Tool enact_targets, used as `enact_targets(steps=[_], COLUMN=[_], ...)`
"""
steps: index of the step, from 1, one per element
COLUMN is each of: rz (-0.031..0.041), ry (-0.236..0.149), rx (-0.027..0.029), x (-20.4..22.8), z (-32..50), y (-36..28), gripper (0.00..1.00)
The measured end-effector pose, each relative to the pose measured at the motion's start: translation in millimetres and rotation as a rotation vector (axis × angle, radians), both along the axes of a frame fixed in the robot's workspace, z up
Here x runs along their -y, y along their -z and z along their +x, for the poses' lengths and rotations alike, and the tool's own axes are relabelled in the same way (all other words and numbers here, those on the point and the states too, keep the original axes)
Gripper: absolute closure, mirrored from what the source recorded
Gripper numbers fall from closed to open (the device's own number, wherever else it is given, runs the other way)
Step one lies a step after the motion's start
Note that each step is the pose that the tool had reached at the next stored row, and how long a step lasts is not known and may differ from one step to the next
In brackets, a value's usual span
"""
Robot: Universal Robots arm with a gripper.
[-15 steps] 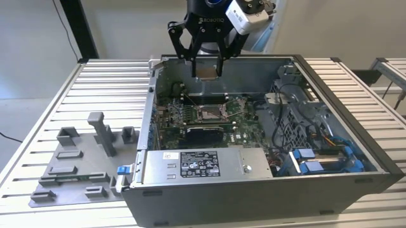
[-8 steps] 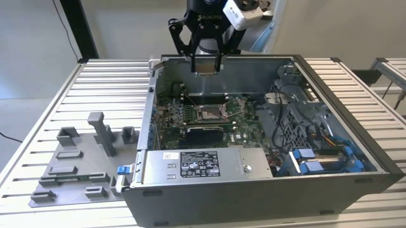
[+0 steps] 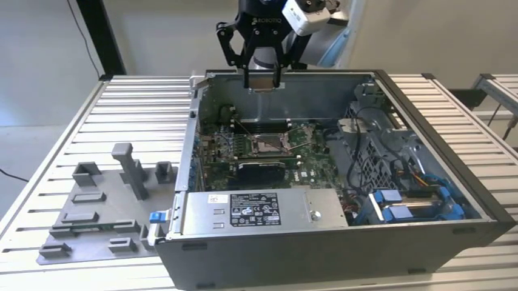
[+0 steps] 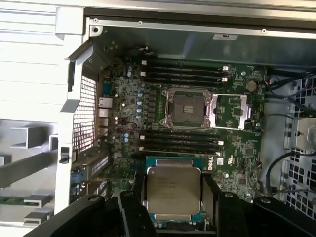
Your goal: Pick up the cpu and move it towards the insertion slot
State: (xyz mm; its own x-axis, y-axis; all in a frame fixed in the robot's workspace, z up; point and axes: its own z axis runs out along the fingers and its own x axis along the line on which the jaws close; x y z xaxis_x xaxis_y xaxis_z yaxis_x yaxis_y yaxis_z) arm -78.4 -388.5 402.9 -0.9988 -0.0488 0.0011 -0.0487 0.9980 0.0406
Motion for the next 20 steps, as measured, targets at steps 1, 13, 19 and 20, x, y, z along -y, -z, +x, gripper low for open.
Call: enact_targets(steps=[1,13,19,20], rz=[0.0000,0.0001,0.0001,0.0000], ry=[0.002,0.010,0.011,0.012], rx=[0.0000,-0.0003,-0.0015,-0.0024], x=[-1.2,-18.4,-27.5,-28.6], z=[0.0,15.2,24.4,26.1], y=[0.2,7.9,12.3,13.3], gripper=[1.00,1.00,1.00,1.00])
